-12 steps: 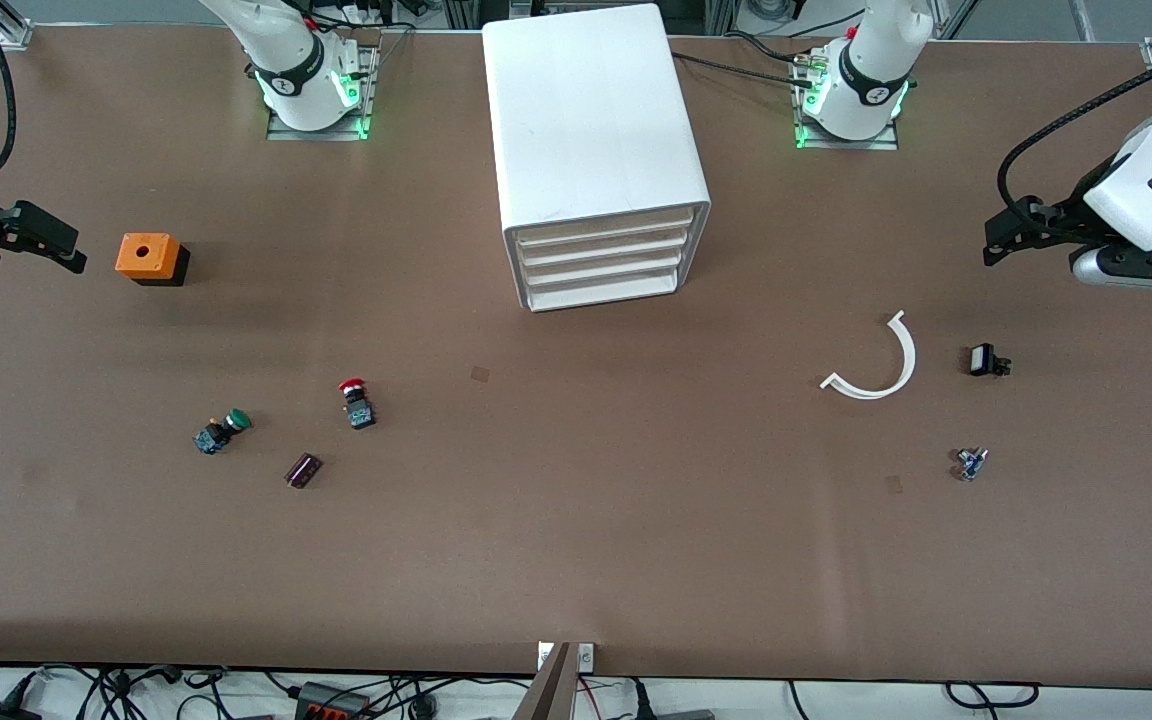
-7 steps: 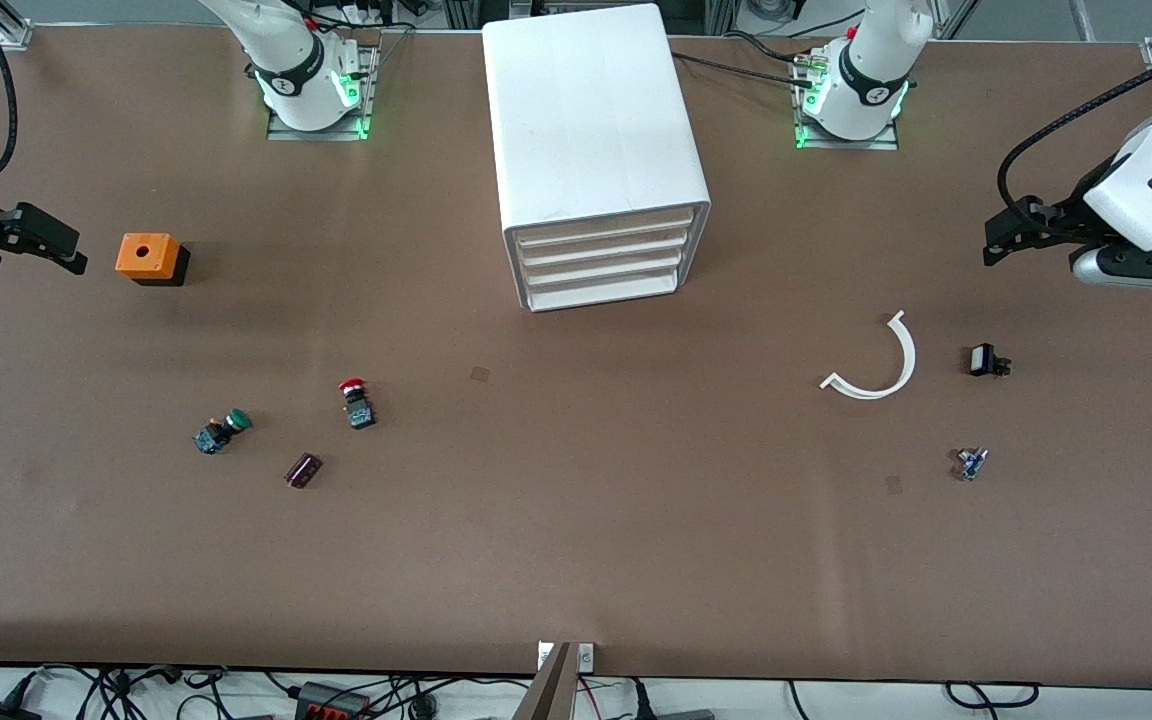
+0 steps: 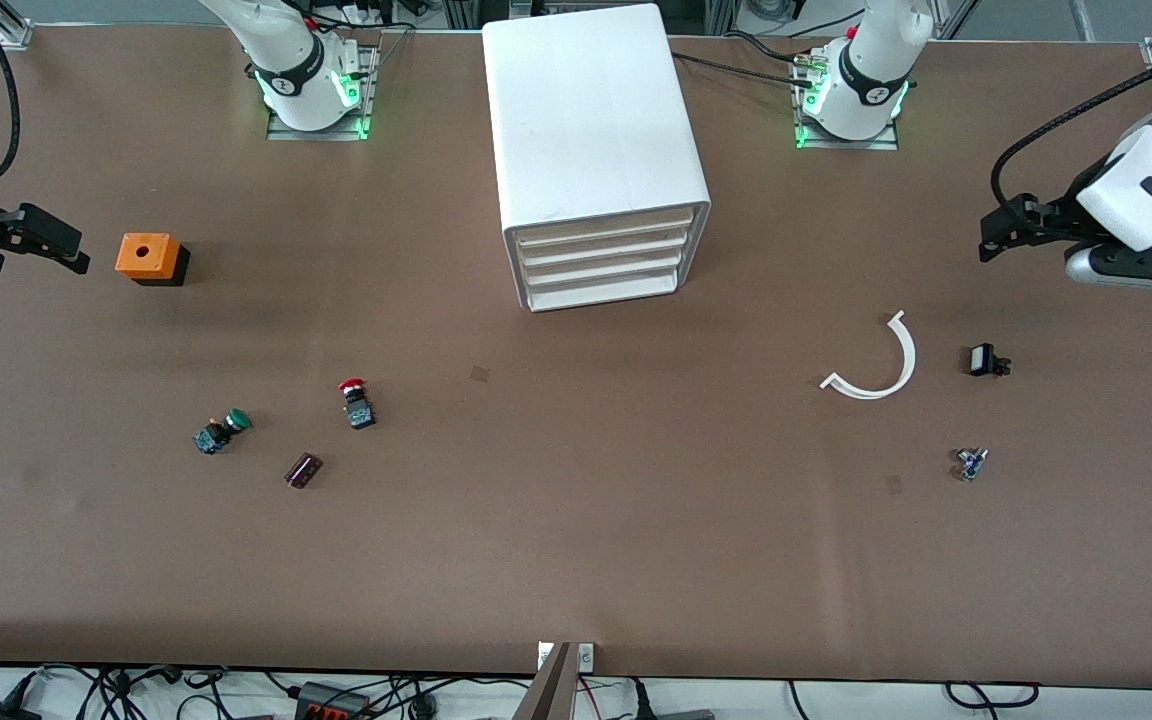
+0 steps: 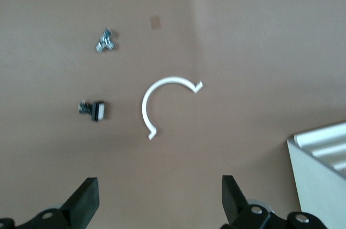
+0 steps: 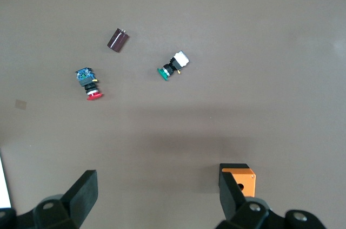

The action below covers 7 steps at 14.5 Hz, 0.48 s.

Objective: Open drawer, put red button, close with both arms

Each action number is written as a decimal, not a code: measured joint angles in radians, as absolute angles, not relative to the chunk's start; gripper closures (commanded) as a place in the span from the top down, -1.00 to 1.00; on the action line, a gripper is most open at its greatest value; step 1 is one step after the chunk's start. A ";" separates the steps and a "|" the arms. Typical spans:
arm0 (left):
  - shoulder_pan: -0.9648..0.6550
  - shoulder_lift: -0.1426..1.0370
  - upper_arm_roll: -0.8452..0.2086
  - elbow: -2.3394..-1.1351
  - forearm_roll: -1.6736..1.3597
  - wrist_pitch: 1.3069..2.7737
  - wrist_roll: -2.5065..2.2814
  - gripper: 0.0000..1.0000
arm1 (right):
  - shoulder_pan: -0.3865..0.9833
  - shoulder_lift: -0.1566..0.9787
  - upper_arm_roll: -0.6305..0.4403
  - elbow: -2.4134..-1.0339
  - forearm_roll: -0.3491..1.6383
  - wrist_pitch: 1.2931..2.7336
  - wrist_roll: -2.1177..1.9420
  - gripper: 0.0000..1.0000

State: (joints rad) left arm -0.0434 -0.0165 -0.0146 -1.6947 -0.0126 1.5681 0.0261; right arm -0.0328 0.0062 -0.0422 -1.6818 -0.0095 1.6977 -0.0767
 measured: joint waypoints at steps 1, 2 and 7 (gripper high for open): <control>-0.057 -0.013 -0.017 -1.695 -0.014 1.515 0.026 1.00 | -0.033 0.012 -0.042 -1.683 -0.010 1.698 -0.077 1.00; -0.078 -0.004 -0.019 -1.696 -0.020 1.454 0.026 1.00 | -0.033 0.020 -0.042 -1.683 -0.010 1.698 -0.077 1.00; -0.126 0.127 -0.026 -1.701 -0.196 1.351 0.090 1.00 | 0.017 0.102 -0.040 -1.687 -0.017 1.705 -0.078 1.00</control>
State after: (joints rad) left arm -0.1262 0.1274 -0.0262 -1.7011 -0.1963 1.3509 0.0896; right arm 0.0174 0.1020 -0.0401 -1.6867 -0.0174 1.7054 -0.0784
